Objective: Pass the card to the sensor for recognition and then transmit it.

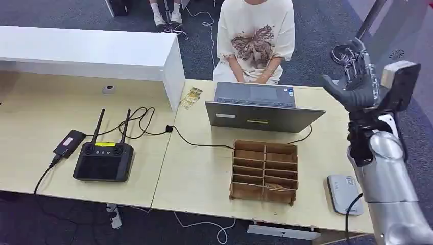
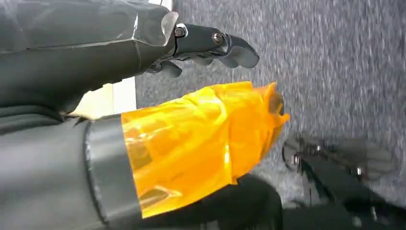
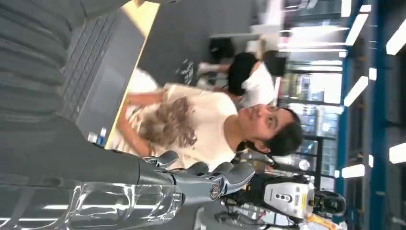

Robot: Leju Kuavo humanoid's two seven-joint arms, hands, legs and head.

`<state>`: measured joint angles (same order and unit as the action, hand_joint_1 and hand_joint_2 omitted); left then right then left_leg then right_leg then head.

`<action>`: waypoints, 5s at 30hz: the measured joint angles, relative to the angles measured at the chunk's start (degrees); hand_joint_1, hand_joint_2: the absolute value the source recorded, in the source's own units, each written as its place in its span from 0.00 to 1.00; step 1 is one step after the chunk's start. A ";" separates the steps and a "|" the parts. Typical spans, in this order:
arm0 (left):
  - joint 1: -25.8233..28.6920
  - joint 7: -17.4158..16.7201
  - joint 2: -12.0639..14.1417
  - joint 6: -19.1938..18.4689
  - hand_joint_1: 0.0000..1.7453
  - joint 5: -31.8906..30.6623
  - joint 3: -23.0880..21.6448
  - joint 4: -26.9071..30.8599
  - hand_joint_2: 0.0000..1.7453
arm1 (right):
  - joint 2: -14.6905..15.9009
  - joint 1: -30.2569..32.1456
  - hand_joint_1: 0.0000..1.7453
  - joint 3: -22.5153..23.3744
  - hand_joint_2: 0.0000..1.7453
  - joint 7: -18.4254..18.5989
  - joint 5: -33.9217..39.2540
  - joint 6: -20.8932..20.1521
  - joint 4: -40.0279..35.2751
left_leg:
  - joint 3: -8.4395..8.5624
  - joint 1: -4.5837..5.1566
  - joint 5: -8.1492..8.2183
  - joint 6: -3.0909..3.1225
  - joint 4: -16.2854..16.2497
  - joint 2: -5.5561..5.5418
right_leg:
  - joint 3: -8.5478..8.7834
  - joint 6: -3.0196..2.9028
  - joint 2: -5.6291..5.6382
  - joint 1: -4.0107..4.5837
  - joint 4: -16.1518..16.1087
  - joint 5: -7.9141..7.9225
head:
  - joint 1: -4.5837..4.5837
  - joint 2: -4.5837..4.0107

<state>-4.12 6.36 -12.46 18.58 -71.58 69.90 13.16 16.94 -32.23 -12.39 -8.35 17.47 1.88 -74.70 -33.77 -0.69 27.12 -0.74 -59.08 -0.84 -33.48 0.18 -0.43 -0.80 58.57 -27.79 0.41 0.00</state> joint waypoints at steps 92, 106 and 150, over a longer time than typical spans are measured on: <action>1.21 -9.18 1.03 -2.73 0.00 -11.89 -6.36 0.00 0.00 | 1.34 51.52 0.00 -23.59 1.00 41.77 -101.57 30.45 -26.63 | 0.15 0.06 0.27 0.00 0.07 0.23 | 0.15 -0.03 0.25 -0.09 0.00 -0.24 | 0.00 0.00; 1.05 -8.61 0.99 -2.82 0.00 -13.80 -6.58 0.00 0.00 | 1.36 46.58 0.00 -25.88 1.00 41.25 -101.84 30.86 -21.30 | 0.16 0.07 0.26 0.00 0.07 0.22 | 0.15 -0.04 0.24 -0.10 0.00 -0.23 | 0.00 0.00; 0.92 -7.45 0.77 -2.97 0.00 -14.45 -7.21 0.00 0.00 | 0.40 44.44 0.09 -24.79 1.00 36.98 -101.33 30.77 -18.35 | 0.17 0.07 0.26 0.00 0.07 0.23 | 0.15 -0.04 0.24 -0.10 0.00 -0.23 | 0.00 0.00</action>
<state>-3.20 -1.09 -11.69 15.61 -86.03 62.69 13.16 17.33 12.22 -37.18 28.63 -83.86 32.65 -93.05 -33.60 -0.62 27.38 -0.74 -59.01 -0.61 -33.33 0.14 -0.20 -0.90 58.57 -28.02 0.42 0.00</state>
